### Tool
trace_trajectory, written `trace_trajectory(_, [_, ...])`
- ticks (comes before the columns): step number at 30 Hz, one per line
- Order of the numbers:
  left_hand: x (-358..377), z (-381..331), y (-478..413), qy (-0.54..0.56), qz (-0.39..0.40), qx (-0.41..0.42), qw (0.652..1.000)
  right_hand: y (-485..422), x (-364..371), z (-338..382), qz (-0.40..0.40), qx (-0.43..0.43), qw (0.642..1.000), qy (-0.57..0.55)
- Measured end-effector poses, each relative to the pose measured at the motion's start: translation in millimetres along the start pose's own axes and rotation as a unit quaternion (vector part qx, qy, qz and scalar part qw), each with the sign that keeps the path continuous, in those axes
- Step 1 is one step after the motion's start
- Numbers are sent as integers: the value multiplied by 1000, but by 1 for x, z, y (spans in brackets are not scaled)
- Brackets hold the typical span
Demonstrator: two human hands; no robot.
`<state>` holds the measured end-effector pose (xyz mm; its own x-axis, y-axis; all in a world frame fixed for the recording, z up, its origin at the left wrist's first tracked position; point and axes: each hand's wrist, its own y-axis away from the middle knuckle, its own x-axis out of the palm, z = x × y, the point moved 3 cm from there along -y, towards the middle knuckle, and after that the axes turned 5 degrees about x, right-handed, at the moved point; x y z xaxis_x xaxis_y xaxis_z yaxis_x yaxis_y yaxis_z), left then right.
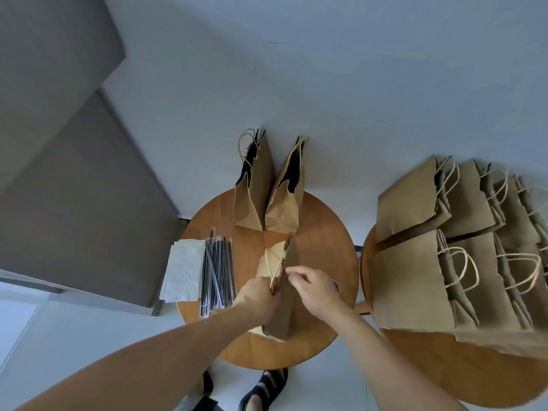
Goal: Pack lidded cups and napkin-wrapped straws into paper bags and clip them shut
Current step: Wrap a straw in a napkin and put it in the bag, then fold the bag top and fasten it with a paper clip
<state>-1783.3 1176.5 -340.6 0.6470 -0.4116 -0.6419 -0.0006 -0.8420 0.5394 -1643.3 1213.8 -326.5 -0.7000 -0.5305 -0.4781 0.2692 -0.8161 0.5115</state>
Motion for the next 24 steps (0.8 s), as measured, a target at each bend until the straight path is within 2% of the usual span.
trace_trajectory(2, [-10, 1, -5, -38, 1, 14, 999, -4, -9, -1, -69, -75, 987, 121])
trace_trajectory(4, [-21, 0, -10, -83, 12, 29, 996, -7, -19, 2, -160, -167, 947, 222])
trace_trajectory(5, [-28, 0, -12, -110, 17, 41, 993, -10, -24, 3, -180, -196, 927, 265])
trace_trajectory(9, [-51, -11, -24, -211, 42, 107, 971, -28, -37, 11, -154, -239, 884, 372])
trace_trajectory(12, [-65, -20, -34, -225, 57, 142, 962, -37, -48, 17, -171, -259, 888, 340])
trace_trajectory(16, [-84, -21, -50, -185, -32, 148, 971, -52, -60, 15, -153, -210, 911, 321])
trace_trajectory(19, [-80, -17, -58, -169, -62, 136, 974, -59, -61, 11, -146, -214, 915, 309])
trace_trajectory(22, [-75, -11, -65, -130, -88, 128, 979, -58, -73, -4, -204, -217, 939, 170])
trace_trajectory(24, [-74, -9, -69, -110, -102, 131, 980, -59, -84, -29, -266, -145, 950, 75])
